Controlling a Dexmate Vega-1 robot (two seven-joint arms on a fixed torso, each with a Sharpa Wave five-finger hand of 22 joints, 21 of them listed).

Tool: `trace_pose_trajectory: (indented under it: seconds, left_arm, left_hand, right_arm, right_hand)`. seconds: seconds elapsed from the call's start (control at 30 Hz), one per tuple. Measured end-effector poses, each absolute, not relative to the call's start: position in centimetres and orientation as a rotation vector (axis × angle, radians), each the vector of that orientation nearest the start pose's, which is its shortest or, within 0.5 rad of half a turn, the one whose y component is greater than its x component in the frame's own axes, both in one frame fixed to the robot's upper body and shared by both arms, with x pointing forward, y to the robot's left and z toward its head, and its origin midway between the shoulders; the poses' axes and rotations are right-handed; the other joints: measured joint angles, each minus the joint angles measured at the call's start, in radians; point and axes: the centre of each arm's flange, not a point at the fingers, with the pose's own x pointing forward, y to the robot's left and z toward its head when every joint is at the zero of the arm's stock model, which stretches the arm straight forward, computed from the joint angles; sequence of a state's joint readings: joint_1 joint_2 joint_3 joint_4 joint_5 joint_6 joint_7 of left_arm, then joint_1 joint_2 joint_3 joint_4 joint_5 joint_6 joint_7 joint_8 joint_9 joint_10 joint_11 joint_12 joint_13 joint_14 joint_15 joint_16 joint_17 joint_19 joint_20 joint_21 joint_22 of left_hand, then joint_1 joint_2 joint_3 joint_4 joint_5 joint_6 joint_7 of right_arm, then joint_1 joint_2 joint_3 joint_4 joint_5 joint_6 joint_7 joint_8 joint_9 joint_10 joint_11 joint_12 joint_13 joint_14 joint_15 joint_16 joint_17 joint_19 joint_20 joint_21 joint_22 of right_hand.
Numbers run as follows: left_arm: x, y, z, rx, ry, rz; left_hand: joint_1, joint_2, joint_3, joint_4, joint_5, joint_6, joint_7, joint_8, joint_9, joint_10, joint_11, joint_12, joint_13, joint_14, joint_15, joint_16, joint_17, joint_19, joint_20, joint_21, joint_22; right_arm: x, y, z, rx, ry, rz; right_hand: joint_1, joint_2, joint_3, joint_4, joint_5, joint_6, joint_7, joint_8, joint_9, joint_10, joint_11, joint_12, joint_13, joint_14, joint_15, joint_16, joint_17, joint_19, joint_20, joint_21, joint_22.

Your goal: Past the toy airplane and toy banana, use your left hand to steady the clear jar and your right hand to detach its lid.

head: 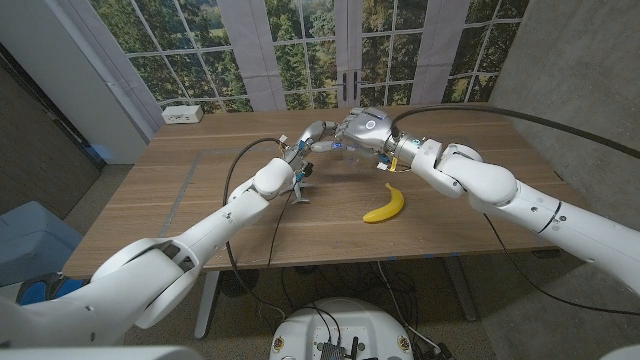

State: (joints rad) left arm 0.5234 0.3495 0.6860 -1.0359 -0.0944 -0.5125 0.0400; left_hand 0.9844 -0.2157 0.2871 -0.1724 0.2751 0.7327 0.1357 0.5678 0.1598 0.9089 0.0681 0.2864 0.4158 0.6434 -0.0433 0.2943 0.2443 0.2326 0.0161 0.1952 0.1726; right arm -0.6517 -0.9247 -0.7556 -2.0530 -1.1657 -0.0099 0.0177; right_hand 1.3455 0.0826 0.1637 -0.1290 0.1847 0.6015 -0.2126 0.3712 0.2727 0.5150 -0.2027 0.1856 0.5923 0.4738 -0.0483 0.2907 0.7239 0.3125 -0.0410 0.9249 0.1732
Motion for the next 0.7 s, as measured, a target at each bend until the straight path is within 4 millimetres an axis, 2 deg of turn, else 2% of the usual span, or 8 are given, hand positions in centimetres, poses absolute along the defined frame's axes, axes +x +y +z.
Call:
trace_pose_trajectory:
  seconds: [0.07,0.1,0.2,0.3,0.43,0.5,0.53,0.7]
  left_arm:
    - [66.6,12.5,3.1,0.543,-0.857,-0.381]
    - [66.6,12.5,3.1,0.543,-0.857,-0.381]
    - [66.5,12.5,3.1,0.545,-0.858,-0.38]
    - [66.5,12.5,3.1,0.546,-0.859,-0.38]
    - [66.4,12.5,3.1,0.549,-0.86,-0.381]
    - [66.4,12.5,3.1,0.549,-0.86,-0.381]
    - [66.4,12.5,3.1,0.55,-0.86,-0.381]
    - [66.4,12.6,3.1,0.55,-0.863,-0.381]
  left_hand:
    - [0.0,0.0,0.0,0.0,0.0,0.0,0.0,0.0,0.0,0.0,0.0,0.0,0.0,0.002,-0.002,0.0,0.0,0.0,0.0,0.0,0.0]
    - [0.0,0.0,-0.001,0.001,0.0,0.0,0.0,0.0,0.0,0.0,0.0,0.0,0.0,0.002,-0.002,0.0,0.0,0.0,0.0,0.0,0.0]
    - [0.0,0.0,-0.001,0.001,0.0,0.0,0.0,0.0,0.0,0.0,0.0,-0.001,0.002,0.002,-0.002,0.0,0.0,0.0,0.0,0.0,0.0]
    - [0.0,0.0,-0.001,0.001,0.0,0.0,0.0,0.0,0.0,0.002,0.002,-0.001,0.004,0.002,-0.002,0.0,0.0,0.0,0.0,0.0,0.0]
    - [0.0,0.0,-0.001,0.001,0.0,0.0,0.0,0.0,0.0,0.004,0.003,-0.001,0.004,0.003,-0.003,0.0,0.0,0.0,0.0,0.0,0.0]
    - [0.0,0.0,-0.001,0.001,0.0,0.0,0.0,0.0,0.0,0.004,0.003,-0.002,0.004,0.003,-0.003,0.0,0.0,0.0,0.0,0.0,0.0]
    - [0.0,0.0,-0.001,0.001,0.0,0.0,0.0,0.0,0.0,0.004,0.003,-0.002,0.004,0.003,-0.003,0.0,0.0,0.0,0.0,0.0,0.0]
    - [0.0,0.0,-0.003,0.002,0.0,0.0,0.0,0.0,0.0,0.004,0.003,-0.004,0.004,0.003,-0.003,0.0,0.0,0.0,0.0,0.0,0.0]
  right_arm:
    - [50.1,-11.6,5.8,-2.062,-1.231,-0.107]
    - [50.1,-11.7,5.8,-2.05,-1.232,-0.113]
    - [50.0,-11.9,6.1,-2.005,-1.223,-0.129]
    - [50.0,-12.1,6.6,-1.953,-1.207,-0.144]
    - [50.2,-12.9,7.7,-1.799,-1.117,-0.14]
    - [50.1,-13.0,8.2,-1.725,-1.083,-0.138]
    - [50.3,-13.3,8.2,-1.708,-1.058,-0.137]
    - [50.5,-13.6,8.8,-1.594,-0.949,-0.141]
  right_hand:
    - [-0.076,-0.011,-0.011,0.012,0.0,-0.059,0.002,-0.018,0.001,-0.063,0.0,-0.001,-0.004,-0.014,0.002,-0.018,-0.016,0.008,0.0,-0.007,-0.001]
    - [-0.116,-0.011,-0.013,0.025,-0.004,-0.083,0.011,-0.025,0.003,-0.081,-0.001,-0.001,-0.004,-0.021,0.002,-0.023,-0.021,0.015,0.0,-0.012,-0.001]
    - [-0.234,0.009,-0.02,0.069,-0.004,-0.129,0.062,-0.031,0.004,-0.112,0.02,0.0,-0.009,-0.043,0.003,-0.026,-0.024,0.03,0.018,-0.024,-0.001]
    - [-0.349,0.037,-0.034,0.117,-0.004,-0.145,0.115,-0.031,0.007,-0.115,0.055,0.003,-0.015,-0.045,0.002,-0.02,-0.015,0.023,0.049,-0.034,0.0]
    - [-0.488,0.036,-0.069,0.166,-0.004,-0.172,0.167,-0.035,0.009,-0.118,0.108,0.007,-0.023,-0.045,0.002,-0.005,-0.008,0.025,0.09,-0.047,0.002]
    - [-0.535,0.026,-0.082,0.179,-0.004,-0.196,0.189,-0.048,0.012,-0.131,0.128,0.007,-0.027,-0.045,0.002,-0.005,-0.008,0.032,0.104,-0.05,0.003]
    - [-0.547,0.016,-0.086,0.183,-0.004,-0.219,0.191,-0.056,0.013,-0.137,0.134,0.007,-0.027,-0.045,0.002,-0.001,-0.008,0.032,0.104,-0.05,0.005]
    - [-0.615,-0.004,-0.106,0.18,-0.004,-0.322,0.198,-0.103,0.01,-0.187,0.184,0.007,-0.034,-0.07,0.003,0.002,-0.01,0.039,0.125,-0.057,0.006]
